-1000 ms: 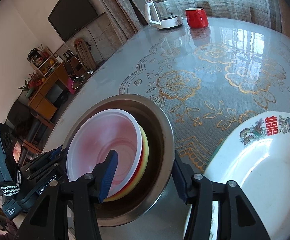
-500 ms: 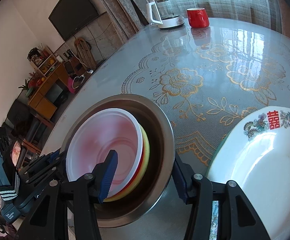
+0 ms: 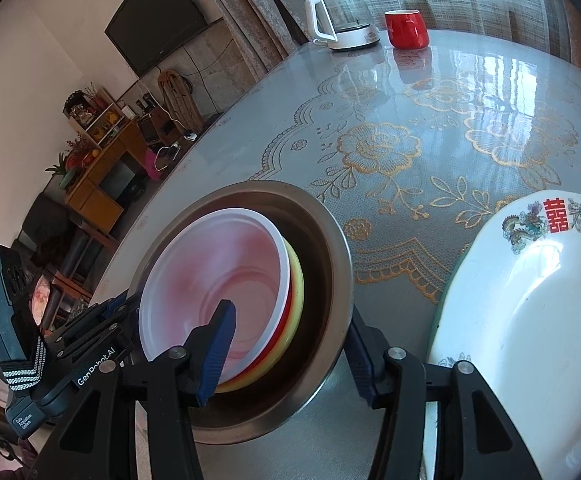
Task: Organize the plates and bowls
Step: 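Lift the steel basin with the left tool toward the white plate stack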
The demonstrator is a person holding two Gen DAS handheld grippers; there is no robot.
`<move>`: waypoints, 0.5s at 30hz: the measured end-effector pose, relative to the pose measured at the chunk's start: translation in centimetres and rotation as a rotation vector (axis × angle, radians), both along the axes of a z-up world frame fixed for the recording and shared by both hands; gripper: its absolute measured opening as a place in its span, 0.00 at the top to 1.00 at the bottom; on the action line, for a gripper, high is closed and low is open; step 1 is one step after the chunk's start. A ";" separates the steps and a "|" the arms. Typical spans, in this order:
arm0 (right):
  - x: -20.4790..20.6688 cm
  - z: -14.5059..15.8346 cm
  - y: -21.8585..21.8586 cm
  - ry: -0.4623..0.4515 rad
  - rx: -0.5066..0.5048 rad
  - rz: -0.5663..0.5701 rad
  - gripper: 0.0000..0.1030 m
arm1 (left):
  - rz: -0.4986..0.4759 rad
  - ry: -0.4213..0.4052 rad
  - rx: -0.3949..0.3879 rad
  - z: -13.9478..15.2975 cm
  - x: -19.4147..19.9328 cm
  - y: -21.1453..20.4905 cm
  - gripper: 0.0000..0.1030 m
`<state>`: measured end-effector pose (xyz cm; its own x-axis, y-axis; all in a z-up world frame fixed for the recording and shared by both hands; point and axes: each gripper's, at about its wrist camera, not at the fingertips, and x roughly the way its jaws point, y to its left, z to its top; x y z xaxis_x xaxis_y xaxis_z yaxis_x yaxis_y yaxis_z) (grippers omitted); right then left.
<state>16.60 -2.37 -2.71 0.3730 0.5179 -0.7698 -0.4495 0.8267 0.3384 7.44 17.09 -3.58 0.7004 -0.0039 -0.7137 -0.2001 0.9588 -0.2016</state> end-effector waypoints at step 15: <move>-3.0 2.1 -2.3 -0.126 -0.061 -0.002 0.61 | 0.014 -0.039 -0.003 0.7 -1.2 0.6 0.72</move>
